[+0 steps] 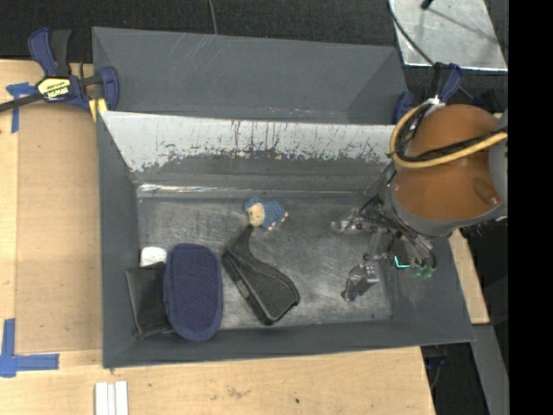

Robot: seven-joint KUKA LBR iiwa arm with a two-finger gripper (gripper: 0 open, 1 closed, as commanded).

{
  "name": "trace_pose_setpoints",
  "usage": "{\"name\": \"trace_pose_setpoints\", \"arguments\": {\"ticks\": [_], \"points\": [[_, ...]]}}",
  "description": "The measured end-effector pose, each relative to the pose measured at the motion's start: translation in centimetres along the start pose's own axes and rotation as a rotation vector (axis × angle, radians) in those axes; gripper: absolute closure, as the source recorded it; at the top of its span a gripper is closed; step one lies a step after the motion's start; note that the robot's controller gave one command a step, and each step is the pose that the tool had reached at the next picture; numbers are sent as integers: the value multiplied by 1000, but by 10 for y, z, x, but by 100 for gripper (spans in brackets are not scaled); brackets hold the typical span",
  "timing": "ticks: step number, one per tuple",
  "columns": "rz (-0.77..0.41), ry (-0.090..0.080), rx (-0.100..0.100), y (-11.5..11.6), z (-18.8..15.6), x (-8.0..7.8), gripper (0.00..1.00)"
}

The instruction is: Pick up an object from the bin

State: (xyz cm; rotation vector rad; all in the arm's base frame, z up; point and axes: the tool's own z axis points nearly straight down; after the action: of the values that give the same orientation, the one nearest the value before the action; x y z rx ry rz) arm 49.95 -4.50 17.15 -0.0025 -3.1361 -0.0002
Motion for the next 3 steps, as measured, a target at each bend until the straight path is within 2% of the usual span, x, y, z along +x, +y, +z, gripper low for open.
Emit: {"name": "trace_pose_setpoints", "arguments": {"ticks": [1,2,3], "points": [[-113,-17,5,79,77,-87,0],[590,-14,-4,101,96,-113,0],[590,-27,-6,99,94,-116,100]]}}
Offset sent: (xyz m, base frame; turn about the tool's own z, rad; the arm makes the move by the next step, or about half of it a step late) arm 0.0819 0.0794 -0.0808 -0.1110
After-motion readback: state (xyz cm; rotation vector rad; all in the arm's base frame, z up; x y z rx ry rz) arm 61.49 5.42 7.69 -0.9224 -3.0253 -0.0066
